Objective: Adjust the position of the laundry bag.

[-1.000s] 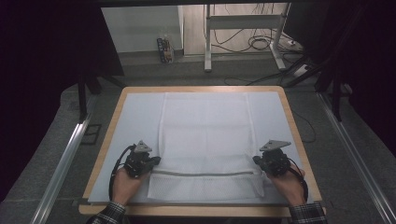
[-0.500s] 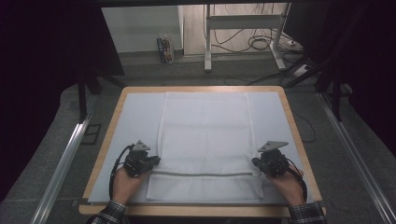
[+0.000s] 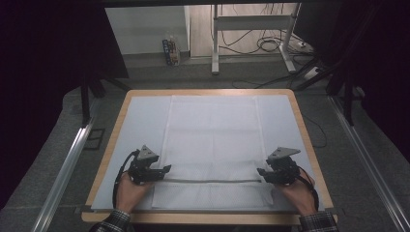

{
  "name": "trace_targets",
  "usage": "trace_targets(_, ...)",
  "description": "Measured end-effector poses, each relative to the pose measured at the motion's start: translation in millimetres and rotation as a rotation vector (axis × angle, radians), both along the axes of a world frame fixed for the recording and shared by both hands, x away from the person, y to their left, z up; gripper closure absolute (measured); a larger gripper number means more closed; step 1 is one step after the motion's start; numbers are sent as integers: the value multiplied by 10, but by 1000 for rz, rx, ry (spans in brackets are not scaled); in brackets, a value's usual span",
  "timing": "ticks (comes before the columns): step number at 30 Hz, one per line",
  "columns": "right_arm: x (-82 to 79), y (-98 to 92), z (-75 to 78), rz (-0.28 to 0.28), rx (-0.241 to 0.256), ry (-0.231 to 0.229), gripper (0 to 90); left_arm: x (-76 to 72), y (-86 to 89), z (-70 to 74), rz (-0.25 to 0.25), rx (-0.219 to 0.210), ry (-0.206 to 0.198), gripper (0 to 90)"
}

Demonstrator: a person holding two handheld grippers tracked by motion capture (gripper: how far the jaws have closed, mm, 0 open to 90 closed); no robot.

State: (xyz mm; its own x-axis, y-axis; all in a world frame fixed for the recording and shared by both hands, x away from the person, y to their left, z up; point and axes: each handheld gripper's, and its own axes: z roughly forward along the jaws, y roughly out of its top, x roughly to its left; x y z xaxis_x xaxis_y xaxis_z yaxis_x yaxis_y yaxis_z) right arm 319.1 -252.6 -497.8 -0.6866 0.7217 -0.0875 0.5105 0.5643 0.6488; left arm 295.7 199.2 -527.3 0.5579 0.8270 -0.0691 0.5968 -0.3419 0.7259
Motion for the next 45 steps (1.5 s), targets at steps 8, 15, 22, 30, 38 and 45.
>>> trace_targets(8,-83,-38,-3,14,29,-3,265,-106,-26,4,-13,8,-15,232)
trace_targets(15,-202,-92,-19,36,39,11,226,-201,-37,12,-20,7,-18,226)
trace_targets(22,-320,-138,-56,39,27,29,206,-278,-25,10,-14,-5,-9,209)
trace_targets(30,-339,-147,-133,47,13,59,161,-336,8,13,6,-47,15,77)
trace_targets(38,-336,-115,-183,64,-2,72,138,-368,5,15,10,-29,21,67)
trace_targets(45,-328,-108,-210,67,-16,82,135,-362,-9,7,-2,-5,26,68)
